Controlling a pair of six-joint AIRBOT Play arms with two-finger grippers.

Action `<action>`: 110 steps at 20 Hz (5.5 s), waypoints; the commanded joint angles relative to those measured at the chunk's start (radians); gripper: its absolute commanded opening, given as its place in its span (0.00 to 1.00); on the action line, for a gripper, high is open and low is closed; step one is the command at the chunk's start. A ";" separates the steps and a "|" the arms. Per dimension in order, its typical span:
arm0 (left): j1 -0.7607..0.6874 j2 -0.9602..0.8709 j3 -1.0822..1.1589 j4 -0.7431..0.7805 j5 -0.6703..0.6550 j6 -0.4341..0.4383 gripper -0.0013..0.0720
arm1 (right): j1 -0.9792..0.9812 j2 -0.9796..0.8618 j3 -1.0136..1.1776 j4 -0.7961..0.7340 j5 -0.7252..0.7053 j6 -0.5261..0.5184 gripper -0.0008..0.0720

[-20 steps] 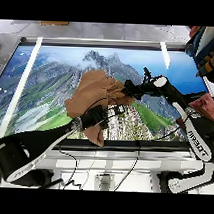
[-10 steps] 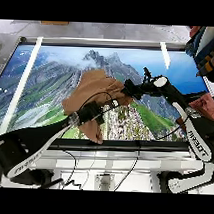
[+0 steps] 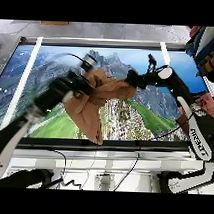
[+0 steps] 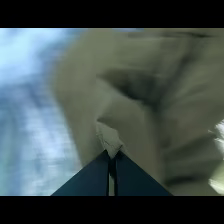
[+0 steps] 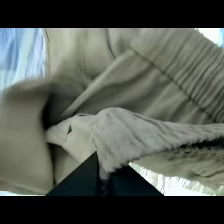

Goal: Fold the clothes and pants, and hang the long-sleeved shirts on hangers.

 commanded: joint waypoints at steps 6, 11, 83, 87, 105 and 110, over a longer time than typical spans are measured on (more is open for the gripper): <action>0.460 0.116 0.002 -0.040 0.018 -0.051 0.05 | -0.220 0.001 0.346 -0.217 0.277 -0.001 0.05; 0.637 0.114 0.002 -0.083 0.051 -0.050 0.05 | -0.386 0.001 0.472 -0.219 0.452 -0.054 0.05; -0.303 -0.282 0.002 -0.239 -0.299 -0.216 0.98 | -0.367 -0.153 0.344 -0.444 -0.086 -0.054 0.95; -0.303 -0.282 0.002 -0.239 -0.301 -0.216 0.98 | -0.519 -0.174 0.344 -0.465 0.202 -0.146 0.76; -0.303 -0.282 0.002 -0.239 -0.301 -0.216 0.98 | -0.443 -0.407 0.344 -0.418 0.055 -0.546 0.72; -0.303 -0.282 0.002 -0.239 -0.300 -0.216 0.98 | -0.440 -0.414 0.344 -0.450 -0.047 -0.513 0.67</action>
